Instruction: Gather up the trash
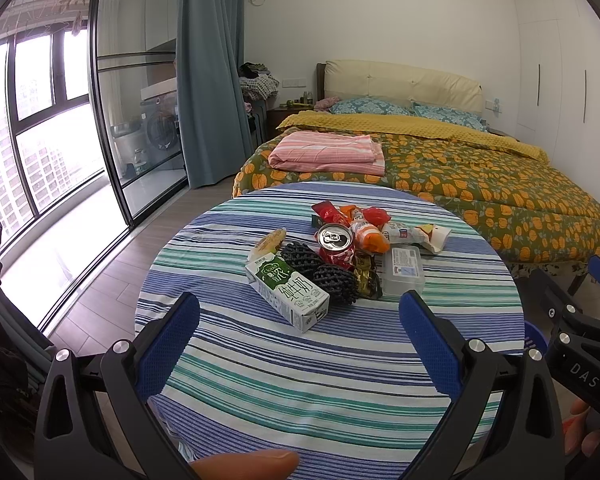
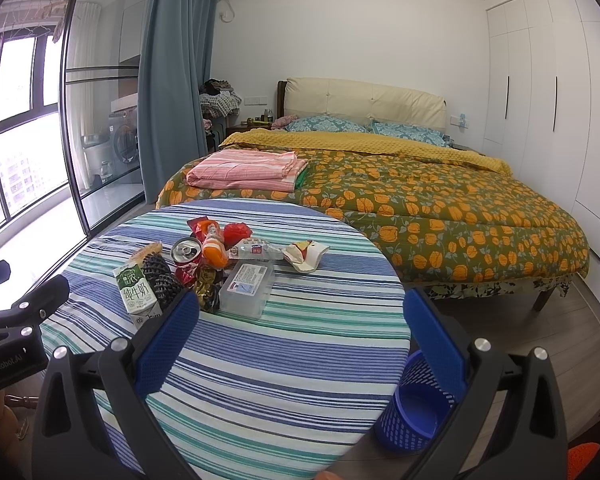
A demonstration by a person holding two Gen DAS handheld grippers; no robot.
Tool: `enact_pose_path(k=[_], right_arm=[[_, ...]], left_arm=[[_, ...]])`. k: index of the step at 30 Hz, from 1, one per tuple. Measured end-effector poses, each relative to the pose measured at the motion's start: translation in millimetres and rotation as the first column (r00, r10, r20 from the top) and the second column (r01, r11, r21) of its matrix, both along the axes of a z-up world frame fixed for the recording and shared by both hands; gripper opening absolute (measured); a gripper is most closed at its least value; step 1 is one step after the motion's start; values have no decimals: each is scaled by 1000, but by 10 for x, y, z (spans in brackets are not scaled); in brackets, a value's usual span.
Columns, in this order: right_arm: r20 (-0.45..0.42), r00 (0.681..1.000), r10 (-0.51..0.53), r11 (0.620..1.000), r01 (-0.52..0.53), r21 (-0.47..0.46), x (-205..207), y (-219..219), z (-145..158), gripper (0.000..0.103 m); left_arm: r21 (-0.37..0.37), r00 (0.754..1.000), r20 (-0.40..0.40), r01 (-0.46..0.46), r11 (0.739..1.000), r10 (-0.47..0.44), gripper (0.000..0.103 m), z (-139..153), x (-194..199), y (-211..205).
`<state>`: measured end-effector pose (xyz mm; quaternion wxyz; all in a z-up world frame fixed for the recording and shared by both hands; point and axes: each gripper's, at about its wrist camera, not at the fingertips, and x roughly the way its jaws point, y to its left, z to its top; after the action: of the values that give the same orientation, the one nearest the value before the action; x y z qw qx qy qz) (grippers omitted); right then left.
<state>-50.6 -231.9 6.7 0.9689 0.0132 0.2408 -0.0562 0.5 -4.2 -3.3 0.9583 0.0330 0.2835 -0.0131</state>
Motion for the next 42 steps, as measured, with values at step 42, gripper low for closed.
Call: enact_pose_path(k=[42], right_arm=[[-4, 1000, 0, 1000, 0, 1, -23, -1, -31, 99]], left_arm=[[-1, 1000, -3, 0, 1000, 0, 99, 1, 6, 3]])
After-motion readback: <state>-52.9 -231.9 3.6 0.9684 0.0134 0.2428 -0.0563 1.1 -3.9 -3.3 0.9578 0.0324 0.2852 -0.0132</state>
